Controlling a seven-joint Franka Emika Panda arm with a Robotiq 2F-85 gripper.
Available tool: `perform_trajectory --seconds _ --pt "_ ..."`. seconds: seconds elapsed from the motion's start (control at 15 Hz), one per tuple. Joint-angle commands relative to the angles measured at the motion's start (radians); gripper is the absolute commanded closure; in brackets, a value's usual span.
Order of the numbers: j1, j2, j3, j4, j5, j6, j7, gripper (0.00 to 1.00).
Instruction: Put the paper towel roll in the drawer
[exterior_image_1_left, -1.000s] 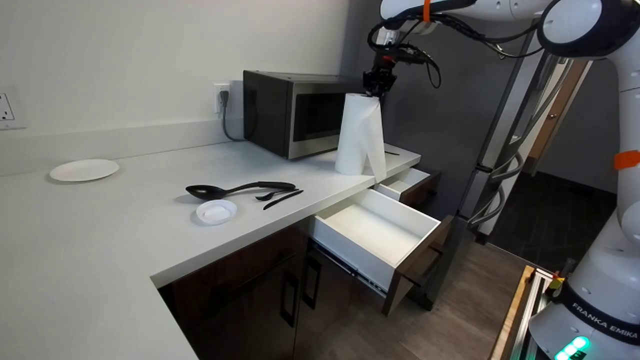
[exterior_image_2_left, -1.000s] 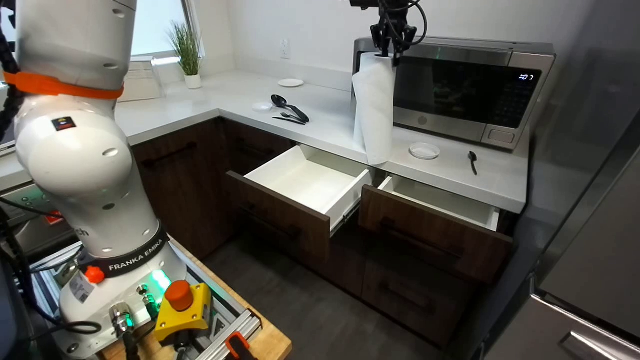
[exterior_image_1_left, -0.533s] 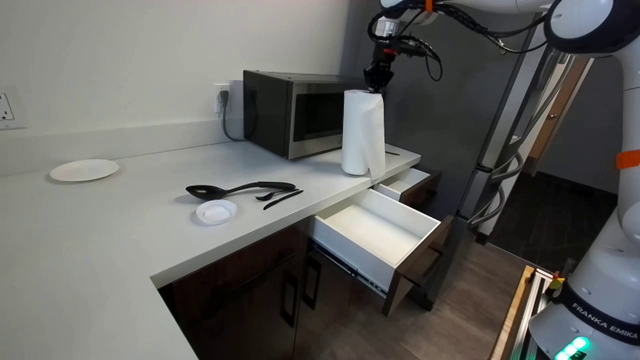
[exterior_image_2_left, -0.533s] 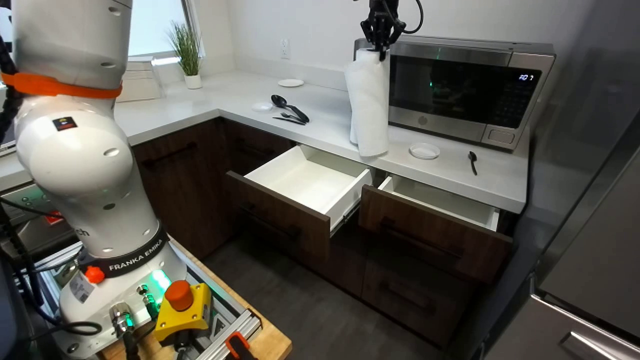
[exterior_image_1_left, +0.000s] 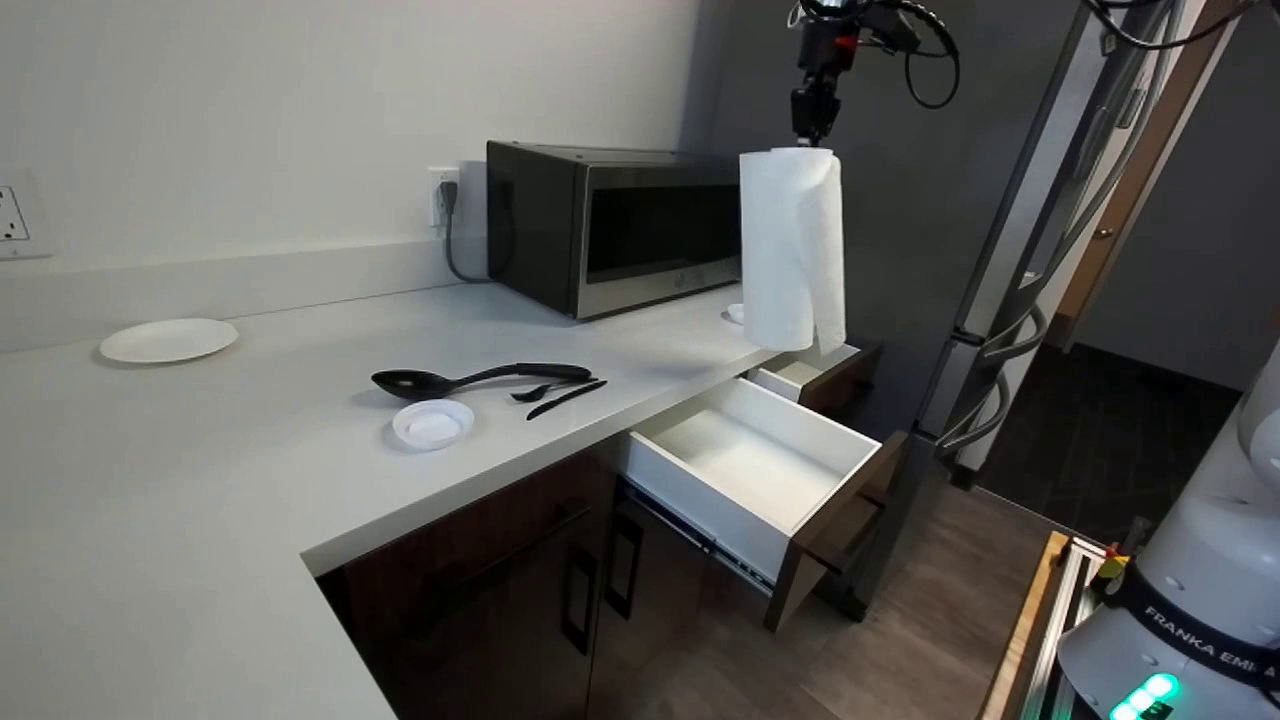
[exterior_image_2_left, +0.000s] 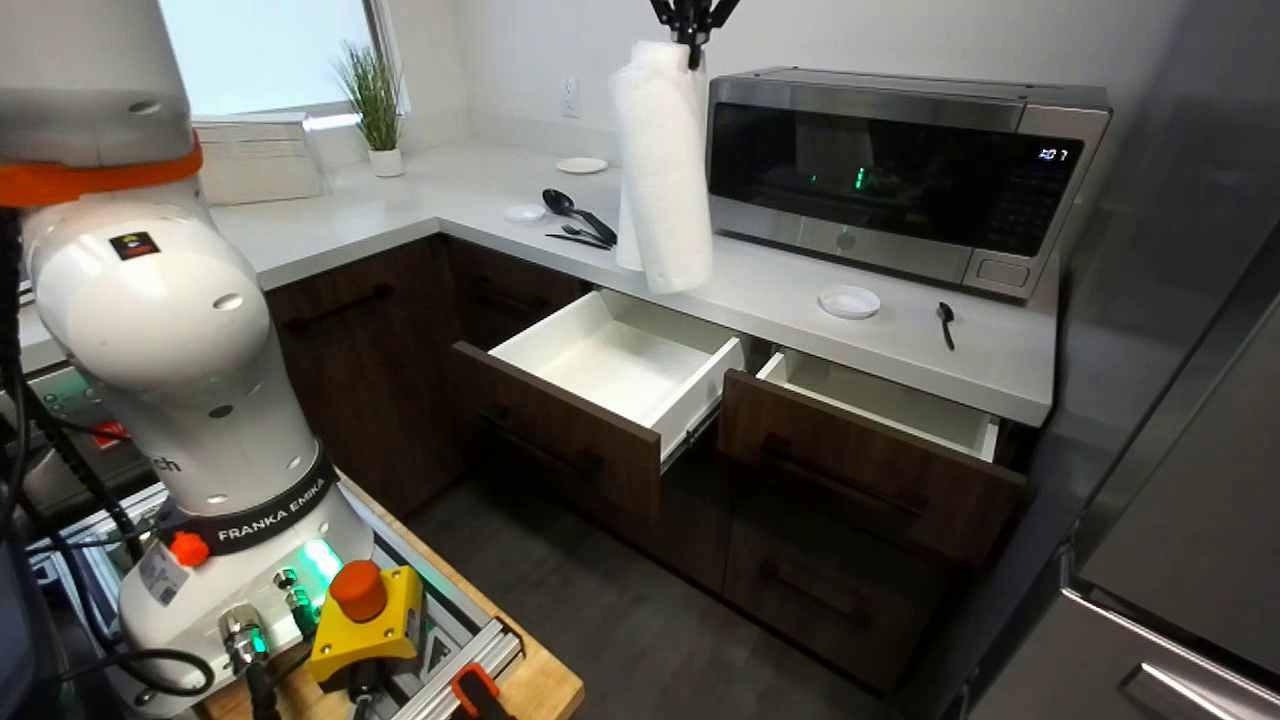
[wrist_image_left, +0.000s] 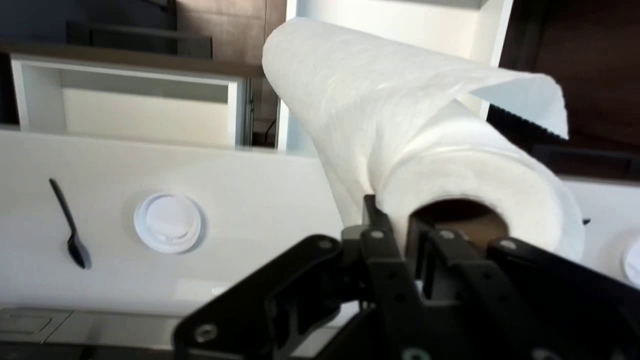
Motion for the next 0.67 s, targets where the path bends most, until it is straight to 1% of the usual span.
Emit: perform_trajectory --seconds 0.0,0.13,0.2,0.4,0.6 --pt "0.021 -0.111 0.007 -0.153 -0.049 -0.120 -0.006 0.97" --pt "0.025 -0.147 0.005 -0.188 -0.056 -0.184 0.018 0.97" --pt "0.024 -0.086 0.001 -0.114 -0.038 -0.150 0.004 0.88" --pt "0.027 -0.118 0.000 -0.153 -0.046 -0.172 0.007 0.88" --pt "0.027 -0.124 -0.001 -0.160 -0.047 -0.171 0.007 0.88"
